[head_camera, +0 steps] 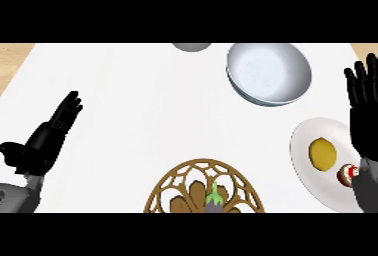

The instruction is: Pick the cupcake from the plate and place it in the bowl

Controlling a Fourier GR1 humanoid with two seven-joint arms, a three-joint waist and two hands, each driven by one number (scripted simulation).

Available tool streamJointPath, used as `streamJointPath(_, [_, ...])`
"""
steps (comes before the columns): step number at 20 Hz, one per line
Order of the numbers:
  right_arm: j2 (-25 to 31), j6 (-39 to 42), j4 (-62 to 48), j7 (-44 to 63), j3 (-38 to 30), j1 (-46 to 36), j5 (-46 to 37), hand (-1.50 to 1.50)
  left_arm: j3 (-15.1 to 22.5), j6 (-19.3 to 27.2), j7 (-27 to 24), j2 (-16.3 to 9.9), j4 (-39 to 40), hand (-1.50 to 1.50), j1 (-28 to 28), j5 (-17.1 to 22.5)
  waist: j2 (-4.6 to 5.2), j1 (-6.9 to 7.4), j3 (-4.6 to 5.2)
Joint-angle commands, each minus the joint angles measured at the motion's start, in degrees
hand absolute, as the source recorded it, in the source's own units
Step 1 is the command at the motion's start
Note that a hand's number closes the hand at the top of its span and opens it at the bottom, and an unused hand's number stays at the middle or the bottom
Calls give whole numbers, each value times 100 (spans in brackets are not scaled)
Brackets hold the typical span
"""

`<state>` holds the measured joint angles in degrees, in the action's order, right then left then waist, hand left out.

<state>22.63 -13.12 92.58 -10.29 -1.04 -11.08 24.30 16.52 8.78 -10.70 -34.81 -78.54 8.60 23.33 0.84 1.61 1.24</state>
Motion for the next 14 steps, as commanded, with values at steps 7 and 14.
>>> streamJointPath(7, [2811,1106,-724,-14,-308,1314,-1921,150,239,-145,361,880,-394,0,-107,629,3,-668,-22])
streamJointPath(14, [2197,2216,-832,-2743,-481,2612,-1597,-150,629,199,1045,1424,-901,0,133,577,-112,-326,-133])
